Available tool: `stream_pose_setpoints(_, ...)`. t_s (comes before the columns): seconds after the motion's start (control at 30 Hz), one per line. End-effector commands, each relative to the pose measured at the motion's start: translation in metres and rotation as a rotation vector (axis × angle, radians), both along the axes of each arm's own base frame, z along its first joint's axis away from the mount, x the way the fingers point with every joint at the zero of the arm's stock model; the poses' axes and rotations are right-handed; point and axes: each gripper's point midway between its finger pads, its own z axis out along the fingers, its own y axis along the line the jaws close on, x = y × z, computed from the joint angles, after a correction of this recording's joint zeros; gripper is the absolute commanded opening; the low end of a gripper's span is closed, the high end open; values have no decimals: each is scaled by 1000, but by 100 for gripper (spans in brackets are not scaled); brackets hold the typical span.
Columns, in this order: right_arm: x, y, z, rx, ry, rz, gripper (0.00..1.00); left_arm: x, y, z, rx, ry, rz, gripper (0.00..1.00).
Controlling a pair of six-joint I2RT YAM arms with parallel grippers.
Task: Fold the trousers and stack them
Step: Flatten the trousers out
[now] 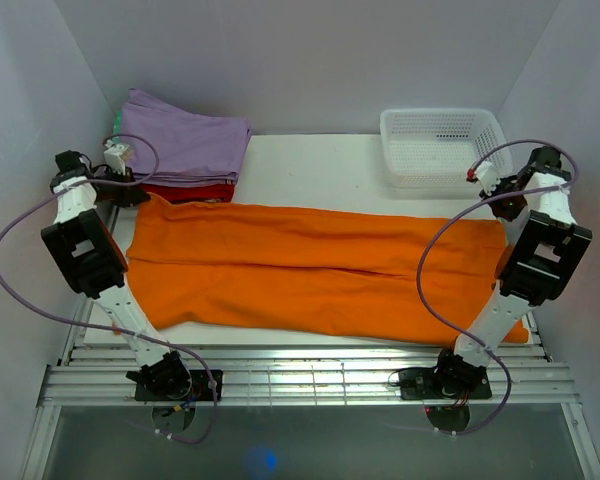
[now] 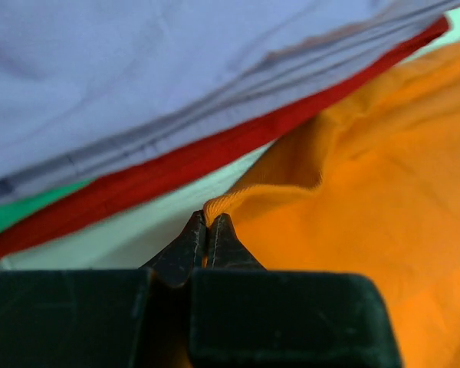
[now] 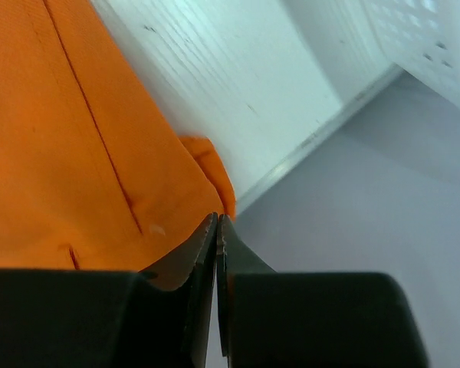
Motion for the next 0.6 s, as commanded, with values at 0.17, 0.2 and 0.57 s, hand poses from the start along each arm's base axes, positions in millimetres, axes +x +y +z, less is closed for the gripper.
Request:
stream_pose_setpoints(0.17, -28, -11, 87, 44, -166, 18, 8, -50, 25, 110, 75, -216, -32, 0)
stream_pose_setpoints(0.2, -32, -9, 86, 53, -158, 30, 8, -55, 32, 114, 85, -223, -27, 0)
stream_pose_setpoints(0.57, -5, 11, 35, 172, -42, -139, 90, -76, 20, 89, 107, -201, -126, 0)
